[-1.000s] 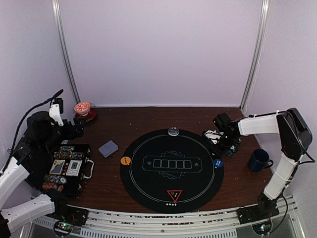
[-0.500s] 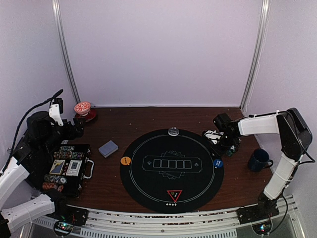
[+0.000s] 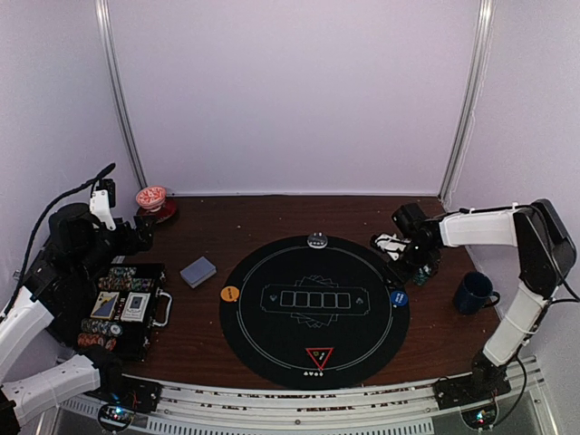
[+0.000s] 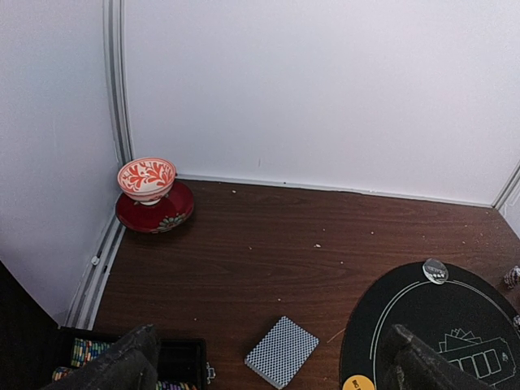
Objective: Distribute texas hold em gaming equipment
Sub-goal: Place the poker chips pile in the small blind area, then pick up the pile of poker chips from the pile of poker chips.
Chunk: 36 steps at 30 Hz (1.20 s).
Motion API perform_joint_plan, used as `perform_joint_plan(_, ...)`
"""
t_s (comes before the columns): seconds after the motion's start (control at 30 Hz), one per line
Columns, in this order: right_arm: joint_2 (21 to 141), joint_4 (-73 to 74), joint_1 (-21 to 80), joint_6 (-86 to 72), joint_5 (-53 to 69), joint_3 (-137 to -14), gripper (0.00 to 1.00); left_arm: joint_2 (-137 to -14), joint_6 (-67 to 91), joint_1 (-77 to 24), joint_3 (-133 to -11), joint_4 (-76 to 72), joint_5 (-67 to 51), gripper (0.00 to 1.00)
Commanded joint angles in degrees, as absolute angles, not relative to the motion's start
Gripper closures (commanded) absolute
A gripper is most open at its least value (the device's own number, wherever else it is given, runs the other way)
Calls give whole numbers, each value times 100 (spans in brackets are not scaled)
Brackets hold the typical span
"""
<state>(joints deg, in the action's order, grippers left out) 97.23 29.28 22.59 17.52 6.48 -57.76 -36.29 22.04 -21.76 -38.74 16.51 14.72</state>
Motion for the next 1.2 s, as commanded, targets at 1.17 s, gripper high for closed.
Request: perform_joint_plan(1.17,10595,2752,1213,704,99,-7181,27,-3565,2259,-2048,-3832,1401,1432,2)
